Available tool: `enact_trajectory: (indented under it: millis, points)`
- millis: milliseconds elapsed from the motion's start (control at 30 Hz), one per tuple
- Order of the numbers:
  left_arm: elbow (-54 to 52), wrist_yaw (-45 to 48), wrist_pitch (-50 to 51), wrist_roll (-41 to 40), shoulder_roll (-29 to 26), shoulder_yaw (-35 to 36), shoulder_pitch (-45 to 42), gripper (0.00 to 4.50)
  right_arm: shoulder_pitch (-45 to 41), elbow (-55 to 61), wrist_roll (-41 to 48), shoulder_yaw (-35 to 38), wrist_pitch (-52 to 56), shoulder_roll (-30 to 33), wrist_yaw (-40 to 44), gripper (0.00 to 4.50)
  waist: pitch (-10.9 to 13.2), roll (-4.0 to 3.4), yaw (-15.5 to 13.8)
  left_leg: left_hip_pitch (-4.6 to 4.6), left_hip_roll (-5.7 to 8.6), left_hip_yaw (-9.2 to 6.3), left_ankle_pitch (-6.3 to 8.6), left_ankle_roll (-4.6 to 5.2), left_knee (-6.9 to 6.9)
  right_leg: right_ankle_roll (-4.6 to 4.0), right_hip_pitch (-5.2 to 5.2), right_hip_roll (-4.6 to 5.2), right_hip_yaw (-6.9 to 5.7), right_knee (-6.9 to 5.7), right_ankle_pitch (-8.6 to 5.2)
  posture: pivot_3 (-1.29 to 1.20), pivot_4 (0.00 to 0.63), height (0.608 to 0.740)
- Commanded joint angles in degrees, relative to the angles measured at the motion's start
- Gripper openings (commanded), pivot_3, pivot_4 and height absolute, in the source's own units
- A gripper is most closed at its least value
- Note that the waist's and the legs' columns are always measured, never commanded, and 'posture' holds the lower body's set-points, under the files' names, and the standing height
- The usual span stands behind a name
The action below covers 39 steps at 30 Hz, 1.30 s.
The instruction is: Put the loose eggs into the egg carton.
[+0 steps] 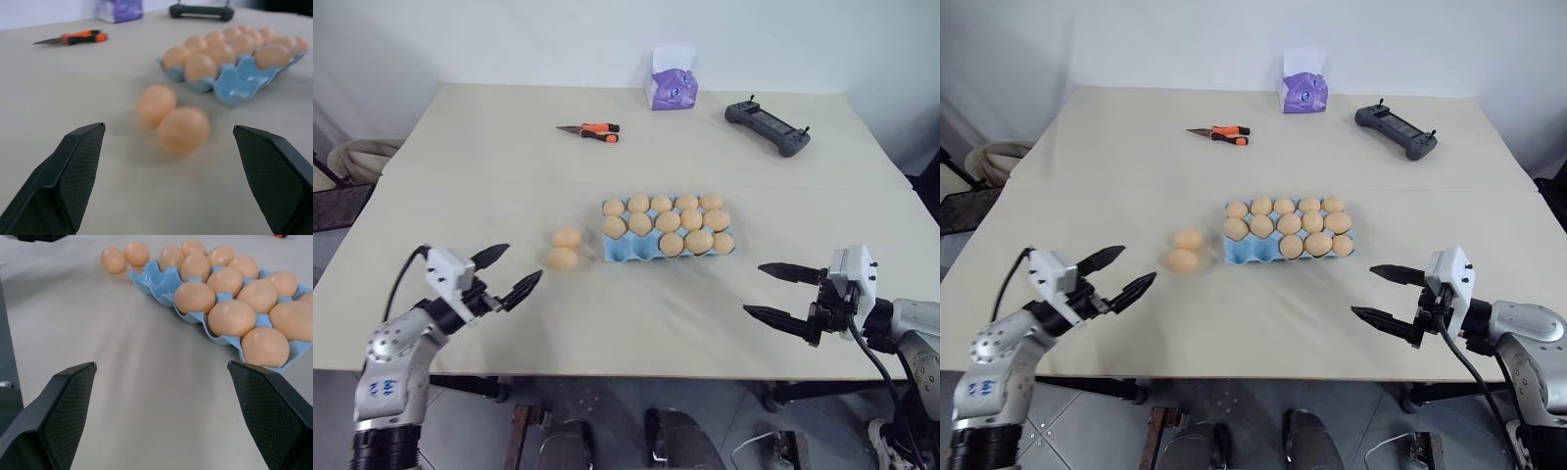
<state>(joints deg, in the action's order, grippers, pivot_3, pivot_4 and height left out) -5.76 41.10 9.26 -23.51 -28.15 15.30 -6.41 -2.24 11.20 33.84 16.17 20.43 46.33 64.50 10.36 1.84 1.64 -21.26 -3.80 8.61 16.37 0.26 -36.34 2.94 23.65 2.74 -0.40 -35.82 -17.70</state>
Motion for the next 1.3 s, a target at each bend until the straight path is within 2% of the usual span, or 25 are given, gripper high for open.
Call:
enact_trajectory:
  millis: [33,367,800,900,1100,1167,1300]
  points:
    - [1.7,-2.7,0.7,1.9,0.7,-2.2,-3.8,4.48,0.7,1.7,0.4,1.5,0.2,0.7,-0.5,4.50,0.0,0.00,0.0,0.01,-0.01,0.00,-0.02,-0.05,0.01,0.01,0.00,-0.04,0.00,-0.01,0.00,0.00,0.150,0.740]
    - [13.6,-5.2,0.8,7.6,2.0,-7.9,-10.9,4.48,2.8,3.3,0.8,2.2,0.5,0.4,-2.0,4.50,0.0,-0.01,-0.1,0.03,-0.03,-0.01,-0.14,-0.14,-0.04,0.03,0.02,-0.14,0.02,-0.12,0.02,0.00,0.150,0.740]
    - [19.7,-5.3,0.7,10.4,3.5,-11.0,-15.7,4.48,3.2,3.4,0.9,2.1,0.6,0.4,-2.4,4.50,0.0,0.00,-0.2,0.04,-0.03,-0.01,-0.15,-0.16,-0.05,0.04,0.02,-0.15,0.00,-0.15,0.02,0.00,0.150,0.740]
    - [20.3,-4.9,0.4,10.5,3.7,-11.3,-16.1,3.87,3.2,3.4,0.9,2.2,0.6,0.4,-2.4,4.50,0.0,0.00,-0.2,0.04,-0.03,-0.02,-0.17,-0.15,-0.09,0.05,0.02,-0.14,0.00,-0.17,0.03,0.00,0.150,0.740]
    - [19.5,-4.6,0.7,10.2,3.7,-11.3,-15.4,1.93,3.6,3.6,0.9,2.3,0.7,0.5,-2.5,4.50,0.0,-0.01,-0.2,0.04,-0.03,-0.02,-0.16,-0.15,-0.08,0.06,0.01,-0.13,0.00,-0.16,0.03,0.00,0.150,0.740]
    - [17.6,-3.8,1.3,9.5,3.0,-10.8,-14.6,1.62,3.7,3.6,0.9,2.5,0.6,0.5,-2.5,4.50,0.0,-0.01,-0.1,0.04,-0.03,-0.02,-0.17,-0.15,-0.08,0.06,0.01,-0.13,0.00,-0.17,0.03,0.00,0.150,0.740]
    - [10.1,0.2,4.6,5.5,0.6,-9.5,-12.8,1.62,4.1,3.8,1.1,3.1,0.4,0.6,-2.5,4.50,0.0,-0.01,-0.1,0.04,-0.04,-0.01,-0.17,-0.17,-0.07,0.06,0.02,-0.13,0.01,-0.18,0.03,0.00,0.150,0.740]
